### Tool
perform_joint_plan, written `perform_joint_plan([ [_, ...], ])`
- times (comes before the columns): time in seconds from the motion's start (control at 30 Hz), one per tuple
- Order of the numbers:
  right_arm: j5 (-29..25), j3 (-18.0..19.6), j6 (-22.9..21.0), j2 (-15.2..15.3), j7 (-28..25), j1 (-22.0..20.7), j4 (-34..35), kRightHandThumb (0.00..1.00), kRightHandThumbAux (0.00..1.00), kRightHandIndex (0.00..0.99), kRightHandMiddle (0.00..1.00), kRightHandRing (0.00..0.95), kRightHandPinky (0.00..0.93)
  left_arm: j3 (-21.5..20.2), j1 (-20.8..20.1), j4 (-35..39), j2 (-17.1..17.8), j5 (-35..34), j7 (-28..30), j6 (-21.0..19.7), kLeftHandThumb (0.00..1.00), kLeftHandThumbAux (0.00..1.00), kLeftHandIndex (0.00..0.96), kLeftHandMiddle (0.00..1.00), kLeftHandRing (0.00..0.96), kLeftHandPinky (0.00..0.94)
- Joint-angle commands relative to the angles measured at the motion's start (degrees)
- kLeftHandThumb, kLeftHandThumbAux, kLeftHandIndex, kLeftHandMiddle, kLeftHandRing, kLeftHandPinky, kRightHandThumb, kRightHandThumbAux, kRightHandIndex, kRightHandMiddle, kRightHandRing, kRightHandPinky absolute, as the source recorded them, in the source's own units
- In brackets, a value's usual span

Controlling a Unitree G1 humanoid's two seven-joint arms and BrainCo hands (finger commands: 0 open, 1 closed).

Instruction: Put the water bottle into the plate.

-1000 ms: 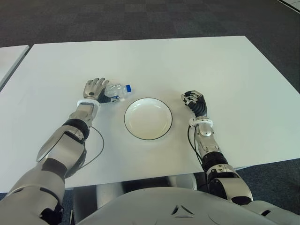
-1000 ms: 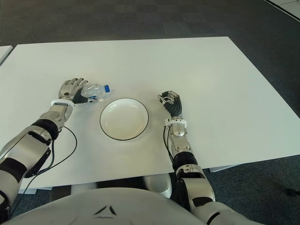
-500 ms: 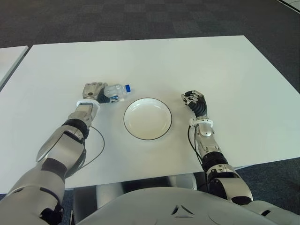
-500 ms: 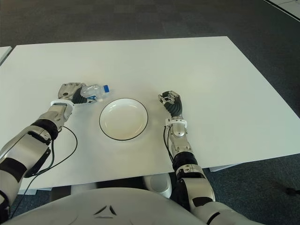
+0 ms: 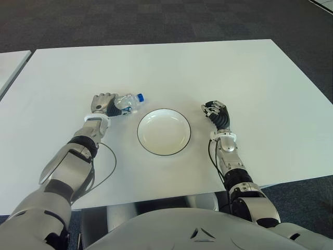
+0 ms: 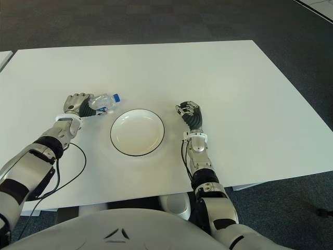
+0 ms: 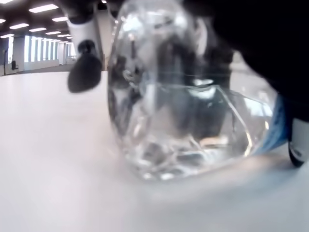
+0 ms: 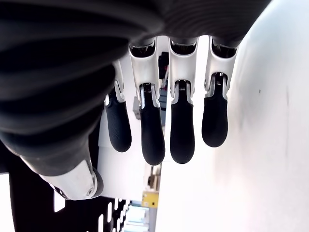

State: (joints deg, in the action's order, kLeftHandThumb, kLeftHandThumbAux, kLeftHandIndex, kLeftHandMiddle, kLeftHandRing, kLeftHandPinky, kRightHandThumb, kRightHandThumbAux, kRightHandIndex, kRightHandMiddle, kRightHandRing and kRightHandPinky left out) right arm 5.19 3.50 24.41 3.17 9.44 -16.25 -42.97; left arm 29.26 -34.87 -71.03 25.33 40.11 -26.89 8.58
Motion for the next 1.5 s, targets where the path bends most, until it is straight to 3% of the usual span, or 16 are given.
perform_joint_plan([
  [0.03,-0.2,0.1,0.2,-0.3,0.2,-0.5,-1.1,0.710,0.729,0.431,0.508,0.516,0.539,-0.1,4.3,-1.3,-1.1,-0.9,2.4,0.5,0.848,0.670,0.394,0.549,0.846,0.876],
  [0.83,-0.1,-0.1,0.6,-0.2,0.2,-0.4,-1.0,0.709,0.730,0.429,0.506,0.518,0.545,-3.3,5.2,0.2,-0.6,-3.9,1.7,3.9,0.849,0.671,0.393,0.548,0.861,0.878],
  [1.2,-0.2,0.0,-0.1,-0.3,0.3,-0.3,-0.6,0.710,0.730,0.430,0.504,0.514,0.533,-6.6,4.6,7.2,1.0,-5.3,-0.4,2.6,0.849,0.671,0.393,0.544,0.859,0.853],
  [1.5,-0.1,-0.1,-0.2,-0.2,0.2,-0.5,-1.0,0.709,0.729,0.430,0.511,0.523,0.546,-11.8,6.3,14.3,2.3,-8.2,-3.8,6.8,0.851,0.670,0.394,0.542,0.864,0.855],
])
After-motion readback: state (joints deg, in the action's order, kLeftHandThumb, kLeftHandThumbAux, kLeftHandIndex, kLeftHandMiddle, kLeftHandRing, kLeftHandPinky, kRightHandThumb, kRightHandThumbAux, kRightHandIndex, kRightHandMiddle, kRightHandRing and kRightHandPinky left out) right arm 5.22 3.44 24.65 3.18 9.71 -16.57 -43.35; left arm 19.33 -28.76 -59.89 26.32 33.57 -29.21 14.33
